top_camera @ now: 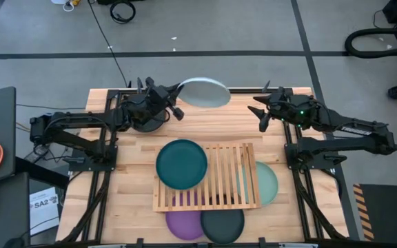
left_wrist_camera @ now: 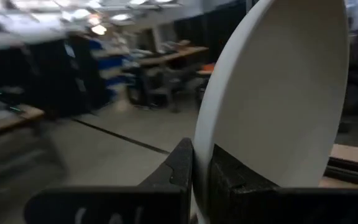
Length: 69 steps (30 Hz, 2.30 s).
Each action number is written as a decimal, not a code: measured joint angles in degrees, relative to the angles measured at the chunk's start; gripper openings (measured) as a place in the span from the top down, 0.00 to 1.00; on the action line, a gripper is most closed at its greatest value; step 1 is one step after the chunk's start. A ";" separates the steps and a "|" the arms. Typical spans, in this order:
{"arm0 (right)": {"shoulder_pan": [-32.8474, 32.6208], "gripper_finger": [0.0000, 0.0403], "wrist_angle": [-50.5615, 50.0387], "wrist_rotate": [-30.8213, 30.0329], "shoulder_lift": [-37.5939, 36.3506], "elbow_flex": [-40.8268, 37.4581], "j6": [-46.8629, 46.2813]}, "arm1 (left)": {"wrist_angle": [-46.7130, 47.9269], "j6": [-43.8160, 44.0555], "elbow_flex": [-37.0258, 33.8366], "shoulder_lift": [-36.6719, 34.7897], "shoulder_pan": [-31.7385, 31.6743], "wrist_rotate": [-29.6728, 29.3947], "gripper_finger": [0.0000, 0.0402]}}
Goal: Place and stack plates onto a shelf
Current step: Stack the gray plate on top of the dark green plate on the shelf
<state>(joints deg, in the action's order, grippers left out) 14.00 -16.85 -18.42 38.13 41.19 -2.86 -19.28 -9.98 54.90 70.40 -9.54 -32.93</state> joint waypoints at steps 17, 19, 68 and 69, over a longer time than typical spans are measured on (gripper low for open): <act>0.97 0.45 0.01 -2.66 4.63 0.00 -0.17 | 56.82 23.06 29.31 -1.19 0.02 33.81 0.94; 1.23 0.45 0.04 -2.66 5.55 0.00 -0.17 | 60.68 25.02 31.44 -1.08 0.02 36.18 0.94; 1.57 0.45 1.14 -2.55 10.62 -0.03 0.03 | 87.72 32.33 33.09 15.99 3.90 49.29 0.94; 1.57 0.45 1.21 -2.55 10.62 -0.03 0.03 | 87.70 32.28 33.09 15.99 4.27 49.29 0.94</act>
<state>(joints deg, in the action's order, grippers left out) 15.57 -15.64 -20.97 48.75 41.17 -2.83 68.43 22.30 87.99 86.39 -5.27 16.36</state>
